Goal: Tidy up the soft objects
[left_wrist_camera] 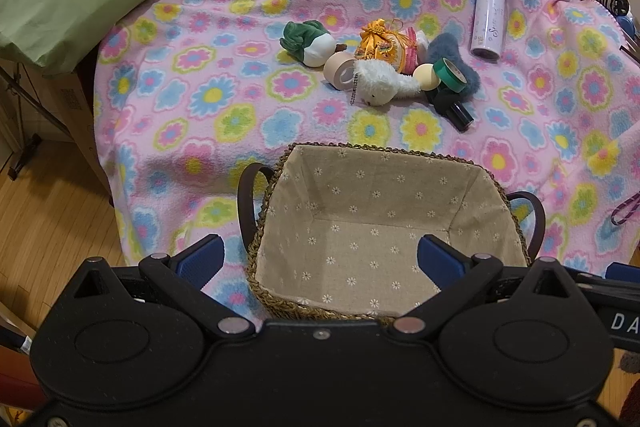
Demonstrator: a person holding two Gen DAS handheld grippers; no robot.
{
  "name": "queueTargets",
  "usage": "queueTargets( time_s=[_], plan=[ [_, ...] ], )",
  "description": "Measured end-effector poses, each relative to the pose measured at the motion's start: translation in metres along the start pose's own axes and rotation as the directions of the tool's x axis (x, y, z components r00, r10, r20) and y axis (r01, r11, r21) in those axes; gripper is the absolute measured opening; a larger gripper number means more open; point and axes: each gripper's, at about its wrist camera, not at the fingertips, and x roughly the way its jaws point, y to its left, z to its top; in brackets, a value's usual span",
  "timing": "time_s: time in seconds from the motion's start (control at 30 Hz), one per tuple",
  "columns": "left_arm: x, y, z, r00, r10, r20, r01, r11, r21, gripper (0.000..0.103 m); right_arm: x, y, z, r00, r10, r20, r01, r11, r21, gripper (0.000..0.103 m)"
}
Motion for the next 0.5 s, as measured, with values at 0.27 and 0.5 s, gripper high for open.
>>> queueTargets(
  time_s=[0.27, 0.5],
  plan=[
    [0.0002, 0.0001, 0.0002, 1.0, 0.0, 0.0, 0.0, 1.0, 0.0, 0.1, -0.0001, 0.0006, -0.0005, 1.0, 0.0, 0.0, 0.0, 1.0, 0.0, 0.103],
    [0.0004, -0.0004, -0.0004, 1.0, 0.0, -0.001, 0.0, 1.0, 0.002, 0.1, -0.0002, -0.0002, 0.0005, 1.0, 0.0, 0.001, 0.0, 1.0, 0.001, 0.103]
  ],
)
